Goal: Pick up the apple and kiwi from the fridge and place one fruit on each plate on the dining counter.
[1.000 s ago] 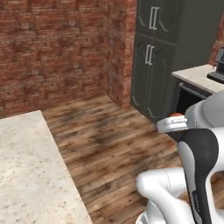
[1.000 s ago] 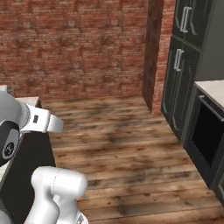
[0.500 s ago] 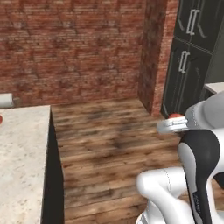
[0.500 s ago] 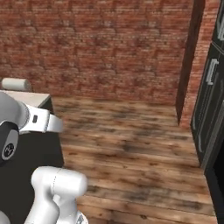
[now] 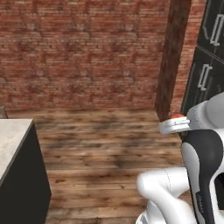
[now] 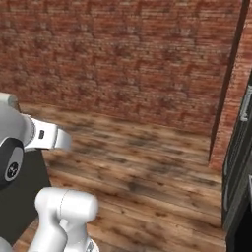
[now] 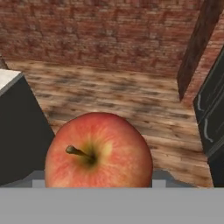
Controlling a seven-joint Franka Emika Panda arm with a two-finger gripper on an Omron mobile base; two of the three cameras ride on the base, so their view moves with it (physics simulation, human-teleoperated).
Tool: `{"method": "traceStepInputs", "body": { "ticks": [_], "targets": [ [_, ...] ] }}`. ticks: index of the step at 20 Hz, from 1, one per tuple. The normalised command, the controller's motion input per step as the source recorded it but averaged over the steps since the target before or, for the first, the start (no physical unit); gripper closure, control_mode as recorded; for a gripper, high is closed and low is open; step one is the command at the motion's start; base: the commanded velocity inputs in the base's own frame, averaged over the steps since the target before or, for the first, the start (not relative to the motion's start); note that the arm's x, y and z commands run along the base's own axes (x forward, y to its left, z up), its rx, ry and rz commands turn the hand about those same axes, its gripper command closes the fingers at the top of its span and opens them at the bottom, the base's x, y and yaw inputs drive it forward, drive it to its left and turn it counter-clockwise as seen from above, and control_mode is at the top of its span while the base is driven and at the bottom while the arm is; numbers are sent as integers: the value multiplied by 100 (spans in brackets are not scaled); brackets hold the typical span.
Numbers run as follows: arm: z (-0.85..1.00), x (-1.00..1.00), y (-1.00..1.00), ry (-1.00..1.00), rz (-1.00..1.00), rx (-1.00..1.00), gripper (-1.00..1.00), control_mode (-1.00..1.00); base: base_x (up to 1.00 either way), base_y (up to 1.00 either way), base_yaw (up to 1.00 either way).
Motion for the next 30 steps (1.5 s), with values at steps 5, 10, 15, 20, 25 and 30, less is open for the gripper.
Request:
{"method": "traceStepInputs", "body": {
  "ticks": [5,10,15,20,25,30],
  "targets": [
    [0,0,0,0,0,0,100,100,100,-21,61],
    [0,0,0,0,0,0,100,100,100,-8,53],
    [0,0,0,0,0,0,100,100,100,-23,36],
    [0,0,0,0,0,0,100,100,100,-53,47],
    [0,0,0,0,0,0,100,100,100,-50,48],
    [0,0,0,0,0,0,100,100,91,-3,58]
  ]
}}
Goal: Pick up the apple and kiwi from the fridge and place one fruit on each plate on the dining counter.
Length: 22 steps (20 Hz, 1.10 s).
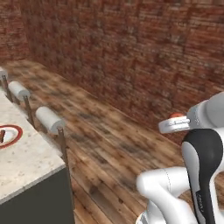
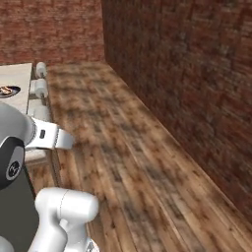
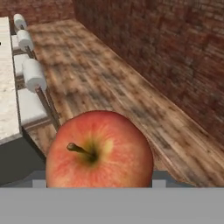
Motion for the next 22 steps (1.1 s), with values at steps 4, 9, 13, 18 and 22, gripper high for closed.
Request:
{"method": "traceStepInputs", "body": {
  "ticks": [4,9,13,18,22],
  "targets": [
    [0,0,0,0,0,0,100,100,81,0,70],
    [0,0,0,0,0,0,100,100,90,-38,63],
    [0,0,0,0,0,0,100,100,99,-43,74],
    [0,0,0,0,0,0,100,100,88,-43,74],
    [0,0,0,0,0,0,100,100,15,-33,72]
  ]
}}
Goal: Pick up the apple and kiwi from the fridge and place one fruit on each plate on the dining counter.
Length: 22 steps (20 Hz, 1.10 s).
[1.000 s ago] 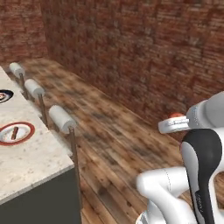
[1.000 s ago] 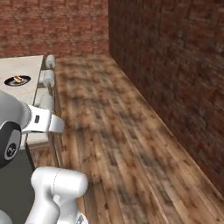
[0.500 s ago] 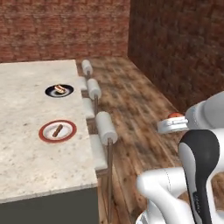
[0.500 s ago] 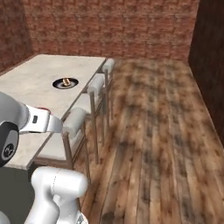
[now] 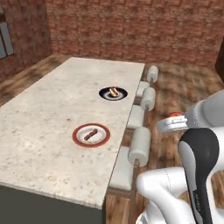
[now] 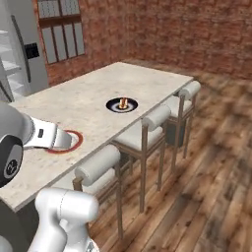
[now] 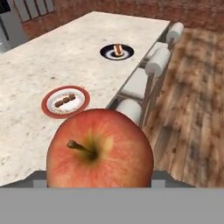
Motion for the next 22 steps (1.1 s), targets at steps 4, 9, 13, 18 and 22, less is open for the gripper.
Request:
{"method": "traceStepInputs", "body": {
  "ticks": [4,9,13,18,22],
  "targets": [
    [0,0,0,0,0,0,100,100,-2,-27,73],
    [0,0,0,0,0,0,100,100,3,-68,55],
    [0,0,0,0,0,0,100,100,-9,-39,42],
    [0,0,0,0,0,0,100,100,-4,0,48],
    [0,0,0,0,0,0,100,100,1,-37,36]
  ]
}}
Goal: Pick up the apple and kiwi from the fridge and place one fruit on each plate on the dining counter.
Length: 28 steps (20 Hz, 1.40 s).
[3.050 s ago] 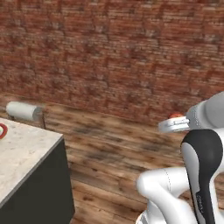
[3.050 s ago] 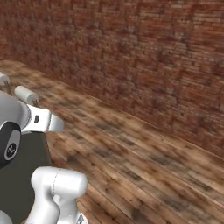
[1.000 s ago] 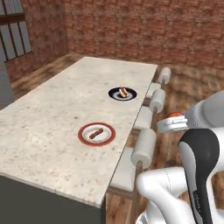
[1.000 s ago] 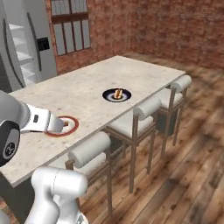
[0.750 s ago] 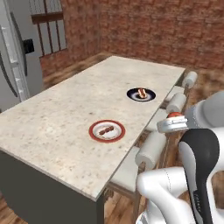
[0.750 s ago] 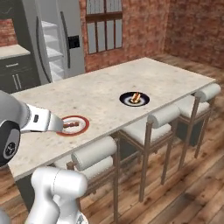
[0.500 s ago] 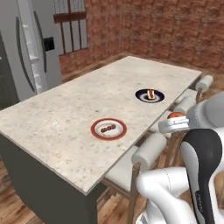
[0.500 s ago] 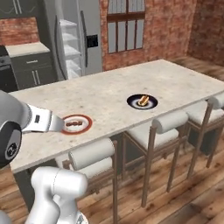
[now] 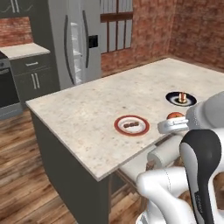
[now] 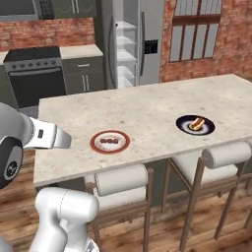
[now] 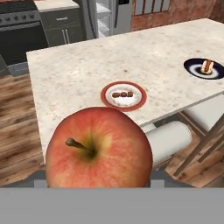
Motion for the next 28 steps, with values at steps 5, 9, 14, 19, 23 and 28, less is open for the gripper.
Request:
{"method": "traceStepInputs", "body": {
  "ticks": [5,9,14,19,23,28],
  "targets": [
    [0,0,0,0,0,0,100,100,-53,-55,8],
    [0,0,0,0,0,0,100,100,-46,-64,7],
    [0,0,0,0,0,0,100,100,58,-63,22],
    [0,0,0,0,0,0,100,100,59,-54,30],
    [0,0,0,0,0,0,100,100,49,-3,21],
    [0,0,0,0,0,0,100,100,48,33,17]
  ]
}}
